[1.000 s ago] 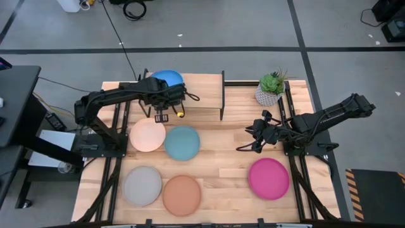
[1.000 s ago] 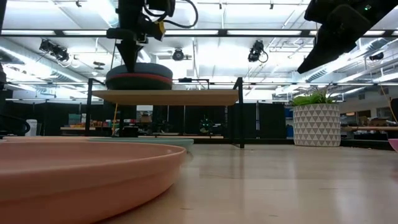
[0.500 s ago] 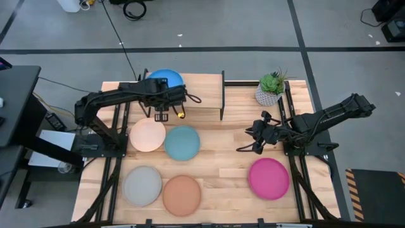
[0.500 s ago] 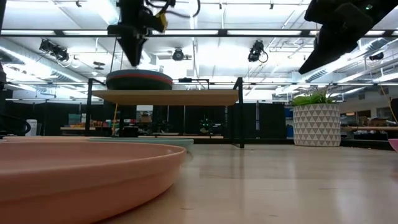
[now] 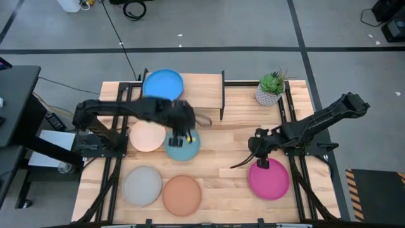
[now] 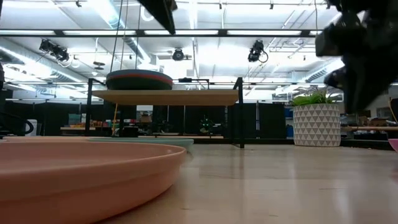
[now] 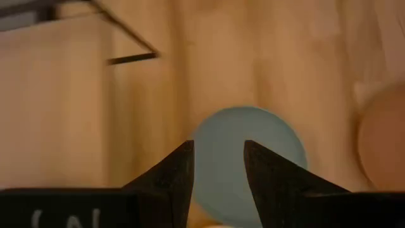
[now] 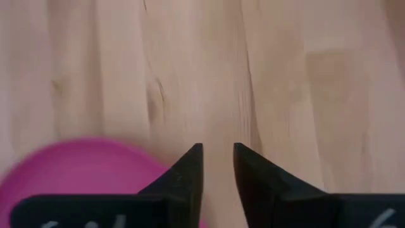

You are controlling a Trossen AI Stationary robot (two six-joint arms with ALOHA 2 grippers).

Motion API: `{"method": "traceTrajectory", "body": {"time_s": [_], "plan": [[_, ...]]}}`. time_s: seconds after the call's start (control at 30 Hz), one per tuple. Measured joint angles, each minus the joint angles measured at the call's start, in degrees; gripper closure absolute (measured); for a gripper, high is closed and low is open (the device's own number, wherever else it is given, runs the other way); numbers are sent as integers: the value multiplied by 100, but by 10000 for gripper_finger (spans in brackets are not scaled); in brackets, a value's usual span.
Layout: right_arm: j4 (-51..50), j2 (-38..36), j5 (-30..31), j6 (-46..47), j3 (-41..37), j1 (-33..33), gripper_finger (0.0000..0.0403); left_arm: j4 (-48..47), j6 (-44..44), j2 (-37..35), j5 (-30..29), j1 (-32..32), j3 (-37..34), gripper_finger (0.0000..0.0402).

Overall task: Place and stack plates onto a shelf
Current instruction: Stack the pink plate on the blue plate on the shelf

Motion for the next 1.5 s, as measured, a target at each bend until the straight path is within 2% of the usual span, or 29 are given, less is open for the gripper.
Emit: {"method": "traceTrajectory", "body": {"time_s": [0.1, 0.2, 0.37, 0.73, 1.1, 1.2, 1.27, 1.5], "plan": [[-3, 162, -162, -19, -24, 43, 275, 380, -46, 3, 14, -353, -560, 258], [9, 263, -574, -180, -24, 38, 247, 844, -207, 3, 22, -675, -1029, 258], [20, 544, -880, -391, -24, 15, 241, 1275, -417, 3, 14, -1111, -1475, 258], [1, 1352, -1034, -828, -24, 16, 279, 1436, -934, 3, -13, -1481, -1557, 258], [311, 1425, -1016, -775, -24, -135, 359, 1441, -883, 9, -13, -1488, -1557, 258], [485, 1428, -1129, -772, -21, -287, 380, 1479, -477, 87, -139, -1549, -1570, 258], [630, 1428, -1262, -774, -21, -429, 388, 1666, -132, 183, -457, -1631, -1587, 258], [1194, 1443, -1407, -728, -21, -1009, 380, 2167, 1182, 703, -1336, -2005, -1592, 239]]}}
